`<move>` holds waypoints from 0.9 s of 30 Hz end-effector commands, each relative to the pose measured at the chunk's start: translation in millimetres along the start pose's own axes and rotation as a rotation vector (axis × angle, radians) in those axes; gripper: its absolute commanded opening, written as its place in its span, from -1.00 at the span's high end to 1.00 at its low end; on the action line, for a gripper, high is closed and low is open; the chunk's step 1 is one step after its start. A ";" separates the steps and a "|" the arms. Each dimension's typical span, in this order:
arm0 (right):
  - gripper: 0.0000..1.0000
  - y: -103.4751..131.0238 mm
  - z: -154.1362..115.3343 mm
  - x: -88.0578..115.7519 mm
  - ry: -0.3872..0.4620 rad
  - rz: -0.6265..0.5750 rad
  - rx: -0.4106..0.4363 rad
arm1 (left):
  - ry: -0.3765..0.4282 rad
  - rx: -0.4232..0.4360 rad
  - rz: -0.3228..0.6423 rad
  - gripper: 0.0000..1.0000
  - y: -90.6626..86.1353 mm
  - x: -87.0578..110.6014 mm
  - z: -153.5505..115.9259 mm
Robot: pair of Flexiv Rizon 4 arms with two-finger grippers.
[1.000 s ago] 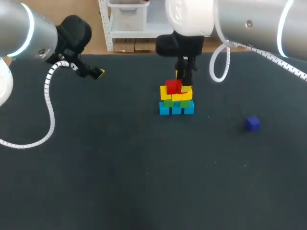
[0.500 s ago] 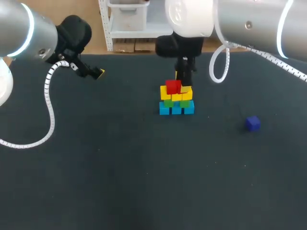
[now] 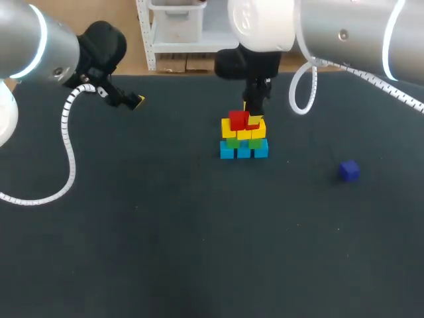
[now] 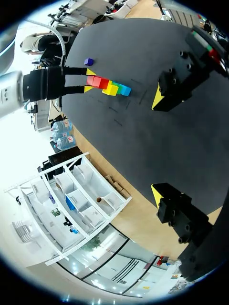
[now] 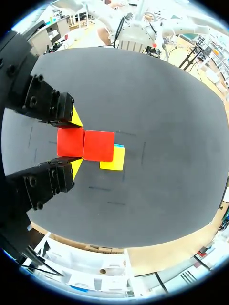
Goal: Place the blue cubes, place green cubes on the blue cubes, place the yellow cubes on the green cubes, then place the red cubes on the yellow cubes, and place purple cube on the red cubes.
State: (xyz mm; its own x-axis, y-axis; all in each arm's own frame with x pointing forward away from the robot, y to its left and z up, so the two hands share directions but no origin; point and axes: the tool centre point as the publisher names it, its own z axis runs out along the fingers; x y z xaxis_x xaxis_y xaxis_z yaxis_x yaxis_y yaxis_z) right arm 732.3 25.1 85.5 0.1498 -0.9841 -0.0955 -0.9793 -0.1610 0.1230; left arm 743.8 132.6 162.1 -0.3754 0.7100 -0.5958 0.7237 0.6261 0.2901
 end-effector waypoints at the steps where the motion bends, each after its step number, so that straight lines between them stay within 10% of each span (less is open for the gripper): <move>1: 0.69 1.3 0.6 0.9 -0.002 -0.001 0.004 | -0.004 0.008 0.004 -1.00 1.9 1.1 -0.2; 27: 0.44 -1.3 0.5 0.7 -0.002 0.001 0.012 | -0.004 0.008 0.004 -1.00 1.9 1.1 -0.2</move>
State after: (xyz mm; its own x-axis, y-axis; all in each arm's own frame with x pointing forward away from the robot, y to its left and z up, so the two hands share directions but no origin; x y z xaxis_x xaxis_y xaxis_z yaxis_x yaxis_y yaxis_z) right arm 734.6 25.5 85.4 0.1478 -0.9844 -0.0960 -0.9807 -0.1584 0.1148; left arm 743.8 132.6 162.1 -0.3754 0.7100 -0.5958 0.7237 0.6261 0.2901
